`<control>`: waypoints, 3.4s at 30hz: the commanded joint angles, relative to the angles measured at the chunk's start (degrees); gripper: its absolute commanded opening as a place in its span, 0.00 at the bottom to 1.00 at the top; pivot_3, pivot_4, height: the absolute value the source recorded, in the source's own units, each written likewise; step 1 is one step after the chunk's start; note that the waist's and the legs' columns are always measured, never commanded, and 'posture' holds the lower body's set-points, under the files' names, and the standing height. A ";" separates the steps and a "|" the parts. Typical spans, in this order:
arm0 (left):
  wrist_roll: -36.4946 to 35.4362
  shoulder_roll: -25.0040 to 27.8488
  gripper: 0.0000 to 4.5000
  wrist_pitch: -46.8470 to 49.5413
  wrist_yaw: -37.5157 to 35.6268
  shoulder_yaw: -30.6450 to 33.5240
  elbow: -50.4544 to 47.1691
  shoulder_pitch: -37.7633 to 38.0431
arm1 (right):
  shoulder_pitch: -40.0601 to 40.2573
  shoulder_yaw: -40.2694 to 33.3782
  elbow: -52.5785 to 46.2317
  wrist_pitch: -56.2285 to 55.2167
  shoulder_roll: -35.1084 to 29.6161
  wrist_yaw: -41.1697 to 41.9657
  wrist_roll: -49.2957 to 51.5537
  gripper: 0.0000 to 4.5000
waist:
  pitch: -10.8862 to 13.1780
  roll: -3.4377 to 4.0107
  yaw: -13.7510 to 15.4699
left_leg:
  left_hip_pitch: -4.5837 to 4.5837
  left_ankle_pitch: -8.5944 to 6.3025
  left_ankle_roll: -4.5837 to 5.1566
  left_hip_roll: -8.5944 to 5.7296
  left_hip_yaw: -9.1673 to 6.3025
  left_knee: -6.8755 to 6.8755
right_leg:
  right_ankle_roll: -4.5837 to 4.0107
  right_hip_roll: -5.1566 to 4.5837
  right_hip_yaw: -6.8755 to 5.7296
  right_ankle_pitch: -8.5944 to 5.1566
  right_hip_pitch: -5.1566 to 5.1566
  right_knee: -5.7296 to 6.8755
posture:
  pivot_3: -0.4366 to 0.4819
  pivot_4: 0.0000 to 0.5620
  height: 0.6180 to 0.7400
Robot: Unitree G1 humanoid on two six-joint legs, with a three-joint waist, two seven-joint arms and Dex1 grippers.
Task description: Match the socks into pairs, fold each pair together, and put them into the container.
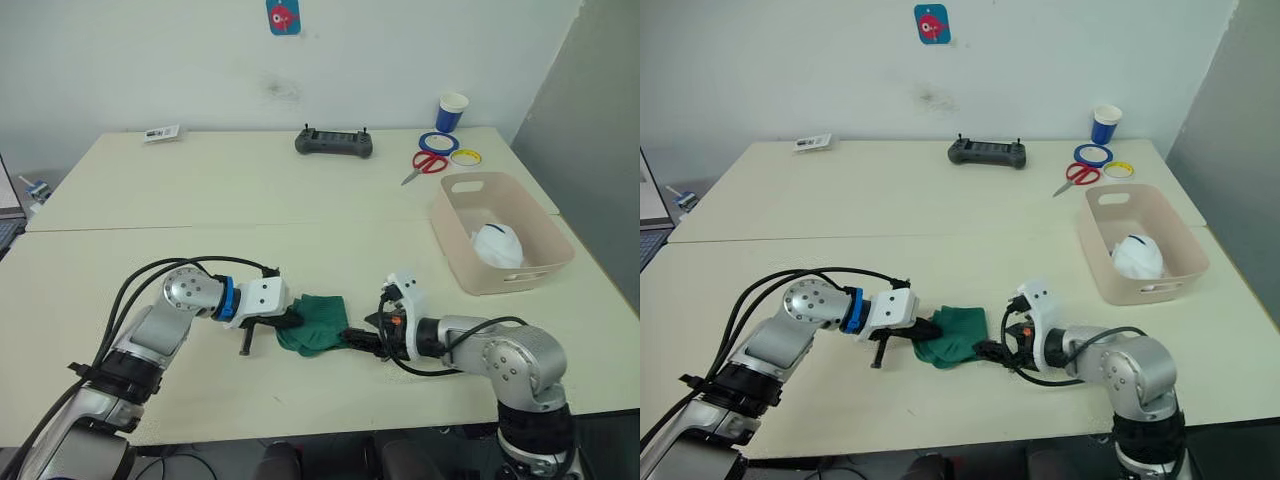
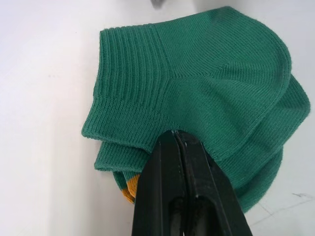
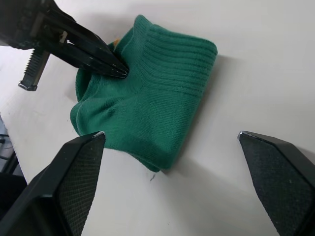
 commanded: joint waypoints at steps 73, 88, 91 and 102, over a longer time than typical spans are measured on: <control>-21.13 -13.28 0.99 33.10 -1.31 2.66 -12.99 -20.93 | 12.38 -40.21 -21.60 -24.48 -56.57 -1.20 8.29 0.00 | 0.46 0.21 1.17 | -0.61 0.00 0.00 0.01 0.07 -0.01 | -0.04 0.14 0.07 0.01 -0.30 -0.38 | 0.48 0.27 1.00; -21.86 -13.41 0.99 34.83 0.94 2.27 -18.08 -18.79 | -2.71 2.69 28.54 -87.19 -62.49 9.70 -40.17 0.00 | 0.71 0.22 1.08 | -0.61 0.02 -0.03 -0.16 0.25 0.05 | 0.04 -0.09 0.24 0.02 -0.27 -0.45 | 0.48 0.27 1.00; -21.81 -13.66 0.99 35.06 1.63 2.11 -18.49 -18.65 | -5.39 5.44 31.39 -87.38 -60.42 14.91 -41.58 0.00 | 0.72 0.23 1.22 | -0.61 0.02 -0.03 -0.16 0.24 0.06 | 0.04 -0.09 0.23 0.02 -0.27 -0.39 | 0.48 0.27 1.00; -21.14 -14.15 1.00 34.51 3.61 1.38 -18.43 -18.64 | -10.35 -0.50 22.06 -62.40 -58.85 34.88 -28.72 0.53 | 0.74 0.27 1.66 | -0.60 0.03 -0.04 -0.21 0.14 0.33 | 0.04 -0.13 0.18 0.02 -0.22 -0.14 | 0.48 0.27 1.00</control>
